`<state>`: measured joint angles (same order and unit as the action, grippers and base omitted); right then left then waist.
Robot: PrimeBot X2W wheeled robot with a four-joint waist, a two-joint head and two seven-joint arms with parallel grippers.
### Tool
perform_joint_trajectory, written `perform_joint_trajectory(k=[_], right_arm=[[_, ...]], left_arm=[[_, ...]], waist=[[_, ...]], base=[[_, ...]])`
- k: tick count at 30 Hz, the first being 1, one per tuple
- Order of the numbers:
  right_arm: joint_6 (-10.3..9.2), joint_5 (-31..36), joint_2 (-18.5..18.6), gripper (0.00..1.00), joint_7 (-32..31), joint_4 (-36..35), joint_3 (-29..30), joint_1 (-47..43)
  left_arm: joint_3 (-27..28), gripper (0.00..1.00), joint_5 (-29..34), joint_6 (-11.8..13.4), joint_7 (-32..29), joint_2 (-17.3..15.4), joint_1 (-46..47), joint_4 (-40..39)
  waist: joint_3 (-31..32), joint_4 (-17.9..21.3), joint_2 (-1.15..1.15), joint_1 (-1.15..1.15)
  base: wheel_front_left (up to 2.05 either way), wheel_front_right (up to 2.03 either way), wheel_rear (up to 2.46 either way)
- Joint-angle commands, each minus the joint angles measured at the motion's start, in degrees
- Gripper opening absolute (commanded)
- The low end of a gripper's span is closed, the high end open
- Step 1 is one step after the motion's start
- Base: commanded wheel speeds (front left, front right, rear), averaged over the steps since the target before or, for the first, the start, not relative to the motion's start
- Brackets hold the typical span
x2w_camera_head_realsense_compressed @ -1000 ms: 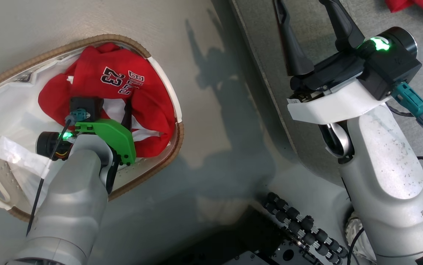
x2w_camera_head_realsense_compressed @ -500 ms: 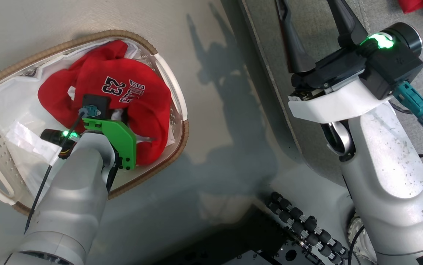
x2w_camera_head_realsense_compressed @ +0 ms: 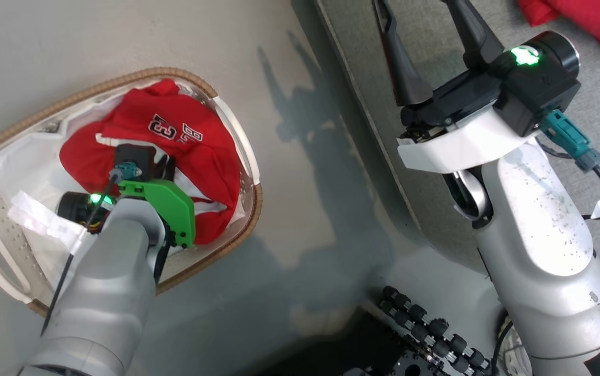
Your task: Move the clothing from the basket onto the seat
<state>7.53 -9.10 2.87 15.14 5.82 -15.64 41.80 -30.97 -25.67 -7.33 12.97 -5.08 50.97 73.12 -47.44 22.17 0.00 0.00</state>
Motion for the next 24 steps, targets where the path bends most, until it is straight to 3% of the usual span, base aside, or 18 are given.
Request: perform_joint_trajectory(k=[1,14,24], right_arm=[[-0.08,-0.1,0.2,1.0,0.0,0.5,-0.2,-1.0],[-0.08,1.8,0.2,1.0,0.0,5.9,-0.5,-6.2],[-0.08,2.2,1.1,1.0,0.0,9.0,-0.4,-12.2]], left_arm=[[-0.2,0.0,-0.9,-0.2,0.5,0.1,-1.2,-0.3],[-3.2,0.0,-5.7,-0.2,2.3,1.6,-8.2,-6.0],[0.7,0.0,-4.9,-0.2,2.2,1.3,-14.6,-17.5]], waist=[[4.0,-1.6,0.0,0.0],[18.0,-5.8,0.0,0.0],[28.5,-9.1,0.0,0.0]], base=[[0.0,0.0,0.0],[0.0,0.0,0.0],[0.0,0.0,0.0]])
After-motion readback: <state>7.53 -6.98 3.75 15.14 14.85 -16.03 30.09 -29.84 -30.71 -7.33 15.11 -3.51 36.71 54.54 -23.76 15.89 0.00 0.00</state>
